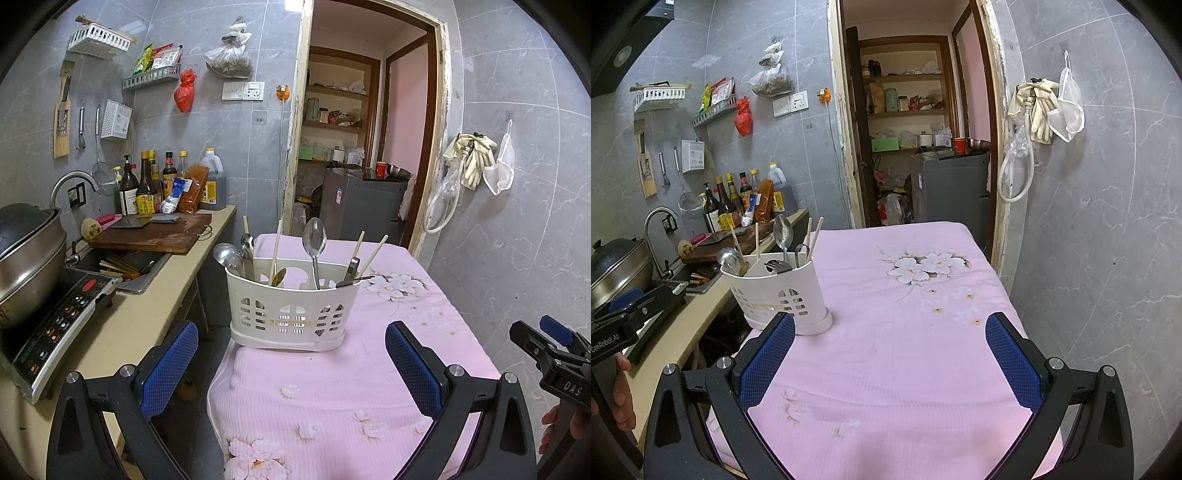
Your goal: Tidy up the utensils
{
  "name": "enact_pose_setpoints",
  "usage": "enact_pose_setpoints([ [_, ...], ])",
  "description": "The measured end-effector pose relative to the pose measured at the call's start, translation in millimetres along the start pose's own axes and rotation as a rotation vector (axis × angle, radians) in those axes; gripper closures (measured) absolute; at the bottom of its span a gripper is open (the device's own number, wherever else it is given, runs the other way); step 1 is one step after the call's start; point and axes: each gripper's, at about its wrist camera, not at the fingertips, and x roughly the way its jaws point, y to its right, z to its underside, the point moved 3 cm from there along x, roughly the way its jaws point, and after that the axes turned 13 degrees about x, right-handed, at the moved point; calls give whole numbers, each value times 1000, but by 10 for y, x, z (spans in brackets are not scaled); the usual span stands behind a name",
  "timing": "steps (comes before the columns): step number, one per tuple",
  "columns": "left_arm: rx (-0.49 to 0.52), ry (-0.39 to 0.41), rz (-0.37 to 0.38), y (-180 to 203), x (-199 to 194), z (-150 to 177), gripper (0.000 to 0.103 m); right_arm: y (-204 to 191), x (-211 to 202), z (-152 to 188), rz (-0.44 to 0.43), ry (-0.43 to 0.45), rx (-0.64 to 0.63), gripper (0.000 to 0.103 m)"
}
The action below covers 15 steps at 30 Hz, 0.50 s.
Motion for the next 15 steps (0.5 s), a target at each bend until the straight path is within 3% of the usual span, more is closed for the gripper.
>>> enact_pose_setpoints([
  [15, -4, 7, 6, 1, 45, 21, 1, 13, 71, 23, 0, -7, 1, 1],
])
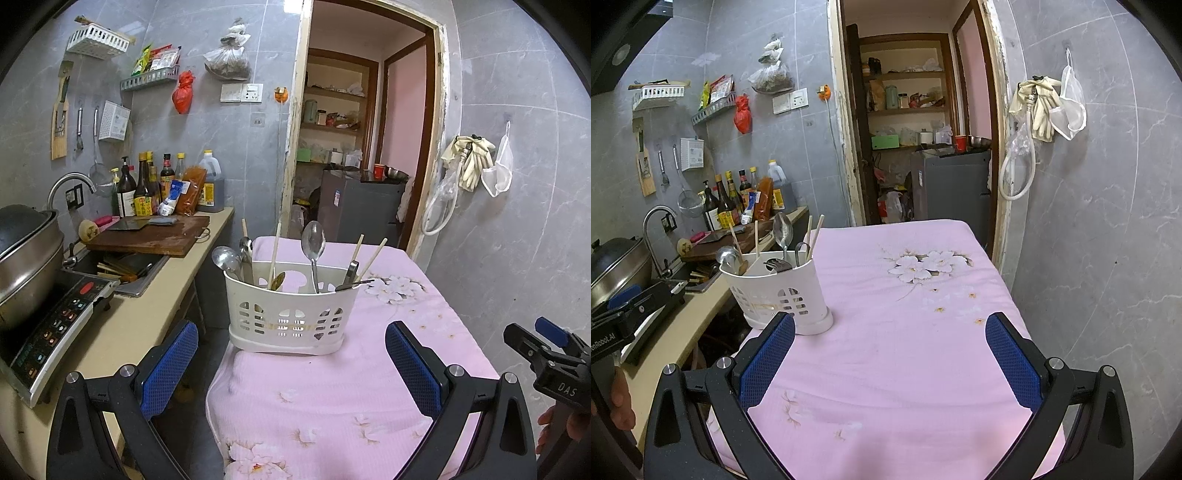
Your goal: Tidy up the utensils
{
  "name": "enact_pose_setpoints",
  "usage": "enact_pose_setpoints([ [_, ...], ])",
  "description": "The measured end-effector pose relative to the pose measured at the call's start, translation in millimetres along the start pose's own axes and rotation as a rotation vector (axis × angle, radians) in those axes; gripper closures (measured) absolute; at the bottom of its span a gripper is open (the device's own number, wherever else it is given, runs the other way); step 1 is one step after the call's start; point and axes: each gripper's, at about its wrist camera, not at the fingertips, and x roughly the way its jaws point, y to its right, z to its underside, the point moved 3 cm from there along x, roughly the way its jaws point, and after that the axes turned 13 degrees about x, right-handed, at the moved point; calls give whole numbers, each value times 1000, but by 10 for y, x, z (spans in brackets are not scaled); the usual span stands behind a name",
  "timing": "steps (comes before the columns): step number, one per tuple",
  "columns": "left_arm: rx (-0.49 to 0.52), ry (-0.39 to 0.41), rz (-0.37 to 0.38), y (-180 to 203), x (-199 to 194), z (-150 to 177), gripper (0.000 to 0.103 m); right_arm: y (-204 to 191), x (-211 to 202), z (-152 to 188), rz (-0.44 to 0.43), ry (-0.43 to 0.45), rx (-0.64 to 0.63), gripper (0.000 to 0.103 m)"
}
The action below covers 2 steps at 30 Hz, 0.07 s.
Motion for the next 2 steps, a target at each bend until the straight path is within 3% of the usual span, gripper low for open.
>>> enact_pose_setpoints([
  [2, -2, -2, 1, 6, -2, 11, 1, -14, 20, 22, 1, -3, 0, 1],
])
